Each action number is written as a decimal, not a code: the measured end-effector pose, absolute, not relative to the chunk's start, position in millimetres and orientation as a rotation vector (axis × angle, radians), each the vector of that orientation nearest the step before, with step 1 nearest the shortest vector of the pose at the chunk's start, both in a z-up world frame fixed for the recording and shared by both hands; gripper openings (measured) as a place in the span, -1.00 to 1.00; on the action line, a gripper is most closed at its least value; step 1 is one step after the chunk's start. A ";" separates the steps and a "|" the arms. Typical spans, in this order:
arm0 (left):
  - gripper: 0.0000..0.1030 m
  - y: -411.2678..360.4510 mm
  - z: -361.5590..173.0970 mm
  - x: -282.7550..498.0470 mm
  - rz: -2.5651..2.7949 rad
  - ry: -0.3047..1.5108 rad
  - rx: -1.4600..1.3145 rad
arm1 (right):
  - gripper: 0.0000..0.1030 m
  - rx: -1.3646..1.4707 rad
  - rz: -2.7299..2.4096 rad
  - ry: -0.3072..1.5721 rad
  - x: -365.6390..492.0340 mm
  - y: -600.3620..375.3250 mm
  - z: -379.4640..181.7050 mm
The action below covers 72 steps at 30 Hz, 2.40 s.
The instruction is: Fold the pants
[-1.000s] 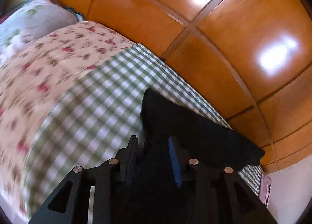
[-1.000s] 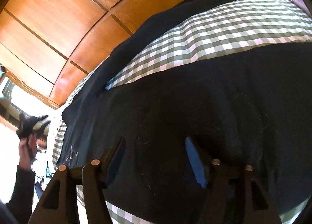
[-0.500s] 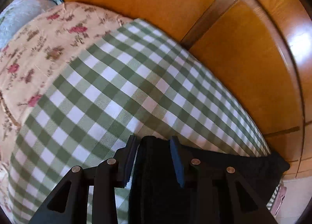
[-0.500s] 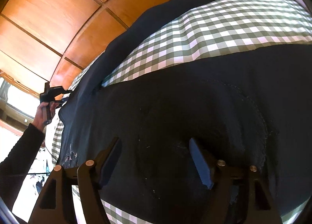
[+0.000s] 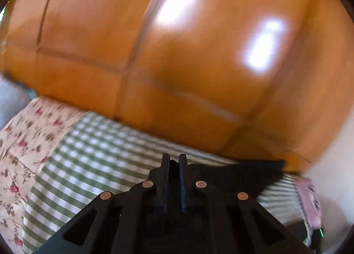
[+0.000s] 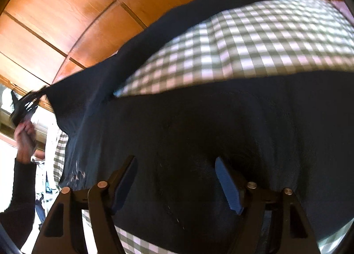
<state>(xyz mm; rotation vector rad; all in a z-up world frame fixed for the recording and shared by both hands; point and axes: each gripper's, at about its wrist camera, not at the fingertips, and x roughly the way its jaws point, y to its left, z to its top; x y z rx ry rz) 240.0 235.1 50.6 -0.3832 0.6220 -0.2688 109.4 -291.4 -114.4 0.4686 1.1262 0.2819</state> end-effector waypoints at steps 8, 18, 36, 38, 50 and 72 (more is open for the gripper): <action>-0.87 194.4 45.1 129.7 -0.488 0.589 -0.374 | 0.33 0.564 0.389 1.060 192.3 -274.2 -89.0; -0.88 189.6 7.2 82.6 -0.529 0.656 -0.379 | 0.01 0.711 0.360 1.081 344.2 -243.6 -79.3; -0.90 261.2 44.9 174.4 -0.156 0.610 -0.368 | -0.85 0.707 0.258 1.015 402.1 -245.2 -61.8; -0.91 275.8 55.9 193.2 -0.110 0.587 -0.391 | -0.86 0.691 0.306 0.953 382.6 -249.8 -35.0; -0.92 285.0 36.6 120.1 -0.047 0.580 -0.360 | -0.85 0.514 0.466 0.805 207.5 -266.5 19.3; -0.37 319.1 -119.9 -18.1 -0.043 0.789 -1.094 | -0.86 0.481 0.406 1.033 96.8 -262.8 -104.5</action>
